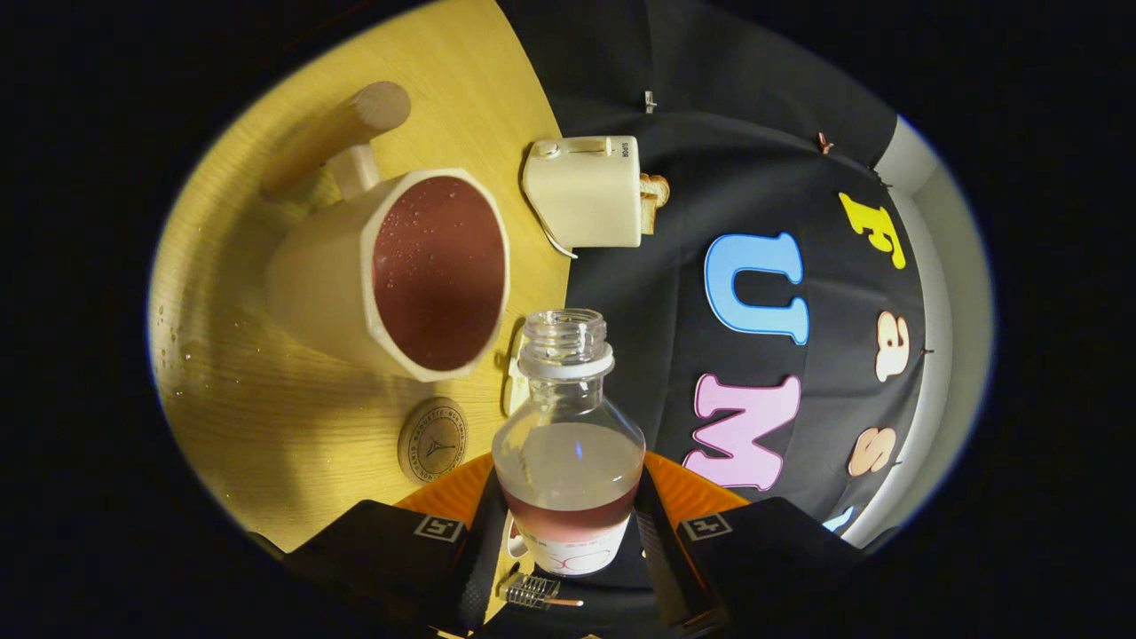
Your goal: Take the bottle from table, then pour the juice into the cup, finally place the bottle on the coaster
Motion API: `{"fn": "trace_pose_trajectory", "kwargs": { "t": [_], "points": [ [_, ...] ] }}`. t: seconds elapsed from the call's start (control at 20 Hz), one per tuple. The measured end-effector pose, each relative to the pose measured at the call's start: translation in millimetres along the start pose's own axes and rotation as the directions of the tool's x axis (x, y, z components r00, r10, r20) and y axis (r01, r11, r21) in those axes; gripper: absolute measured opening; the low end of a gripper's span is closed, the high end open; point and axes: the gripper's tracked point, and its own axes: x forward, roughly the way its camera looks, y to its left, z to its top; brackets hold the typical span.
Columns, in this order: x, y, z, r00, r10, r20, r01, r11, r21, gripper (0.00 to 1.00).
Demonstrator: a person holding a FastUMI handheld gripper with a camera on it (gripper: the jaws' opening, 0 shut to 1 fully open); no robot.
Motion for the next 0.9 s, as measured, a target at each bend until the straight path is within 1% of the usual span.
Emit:
{"fn": "trace_pose_trajectory", "kwargs": {
  "t": [0.1, 0.25, 0.5, 0.65, 0.9],
  "points": [
    [0, -1, 2, 1.000, -0.002, 0.019, 0.003, 0.999, -0.043, 0.73],
    [-1, 6, 2, 0.999, 0.024, 0.045, -0.019, 0.995, -0.097, 0.73],
    [-2, 5, 0, 0.998, 0.018, 0.052, -0.010, 0.990, -0.142, 0.73],
    [-2, 3, 10, 0.996, 0.011, 0.083, 0.005, 0.983, -0.186, 0.73],
    [-2, 2, 16, 0.993, 0.024, 0.119, 0.007, 0.968, -0.250, 0.73]
  ]
}}
